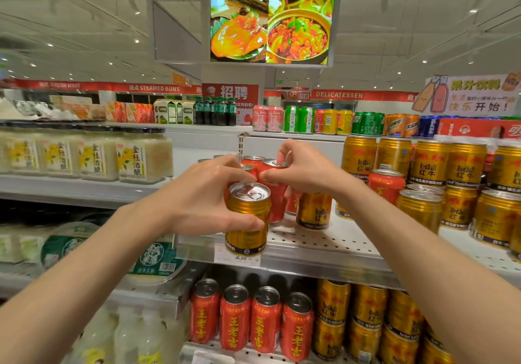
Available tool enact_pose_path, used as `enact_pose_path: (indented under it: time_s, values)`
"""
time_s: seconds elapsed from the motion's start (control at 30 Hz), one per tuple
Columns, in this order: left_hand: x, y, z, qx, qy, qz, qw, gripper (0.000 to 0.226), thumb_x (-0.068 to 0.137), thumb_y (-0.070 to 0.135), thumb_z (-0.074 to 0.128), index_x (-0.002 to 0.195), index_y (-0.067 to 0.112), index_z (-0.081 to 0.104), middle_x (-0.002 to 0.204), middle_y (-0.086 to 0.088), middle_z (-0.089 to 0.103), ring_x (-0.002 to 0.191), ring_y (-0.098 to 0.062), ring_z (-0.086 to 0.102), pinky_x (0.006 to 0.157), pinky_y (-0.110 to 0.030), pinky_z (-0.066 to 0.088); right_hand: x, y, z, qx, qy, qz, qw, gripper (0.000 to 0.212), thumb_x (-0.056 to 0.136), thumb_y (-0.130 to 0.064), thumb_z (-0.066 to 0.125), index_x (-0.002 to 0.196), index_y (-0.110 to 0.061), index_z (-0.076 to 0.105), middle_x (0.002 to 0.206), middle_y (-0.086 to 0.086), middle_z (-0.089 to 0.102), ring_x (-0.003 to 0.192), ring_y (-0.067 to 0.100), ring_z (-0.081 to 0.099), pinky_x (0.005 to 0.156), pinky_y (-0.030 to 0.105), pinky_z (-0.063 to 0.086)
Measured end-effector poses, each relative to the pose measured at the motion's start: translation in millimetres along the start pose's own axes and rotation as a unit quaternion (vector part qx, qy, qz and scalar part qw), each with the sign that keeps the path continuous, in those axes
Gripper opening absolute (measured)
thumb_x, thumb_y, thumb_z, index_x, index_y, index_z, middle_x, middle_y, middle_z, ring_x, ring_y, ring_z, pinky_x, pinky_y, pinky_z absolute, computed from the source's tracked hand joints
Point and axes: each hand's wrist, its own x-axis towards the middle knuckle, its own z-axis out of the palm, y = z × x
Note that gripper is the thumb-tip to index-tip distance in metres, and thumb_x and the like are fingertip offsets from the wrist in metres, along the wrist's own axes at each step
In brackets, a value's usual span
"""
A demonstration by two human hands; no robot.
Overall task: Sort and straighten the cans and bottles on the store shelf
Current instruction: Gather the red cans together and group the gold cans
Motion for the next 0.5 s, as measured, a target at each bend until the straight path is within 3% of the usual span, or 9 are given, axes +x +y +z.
enact_pose_path:
  time_s: [0.23,0.33,0.5]
  values:
    - [0.2,-5.1,6.6,-0.002,-0.006,-0.014,1.000,0.079,0.069,0.073,0.071,0.136,0.034,0.058,0.118,0.018,0.050,0.109,-0.006,0.050,0.093,-0.027,0.046,14.3,0.5,13.3,-0.017,0.013,0.009,1.000,0.042,0.084,-0.046,0.078,0.108,-0.021,0.054,0.091,-0.010,0.057,0.061,0.011,0.074,0.072,0.041,0.064]
    - [0.4,-7.5,9.3,-0.006,-0.008,-0.021,1.000,0.079,0.068,0.073,0.071,0.136,0.033,0.059,0.119,0.018,0.051,0.109,-0.005,0.049,0.092,-0.025,0.043,11.4,5.0,5.7,0.006,0.015,0.010,1.000,0.035,0.085,-0.037,0.079,0.108,-0.018,0.061,0.102,-0.003,0.065,0.063,0.012,0.075,0.072,0.041,0.064]
    - [1.7,-5.9,11.4,-0.018,-0.004,-0.023,1.000,0.078,0.069,0.071,0.072,0.135,0.033,0.059,0.117,0.018,0.051,0.108,-0.004,0.049,0.091,-0.024,0.042,6.4,8.4,7.2,-0.030,0.040,-0.002,0.999,0.033,0.088,-0.033,0.076,0.115,-0.020,0.064,0.106,-0.003,0.066,0.088,0.013,0.070,0.081,0.039,0.061]
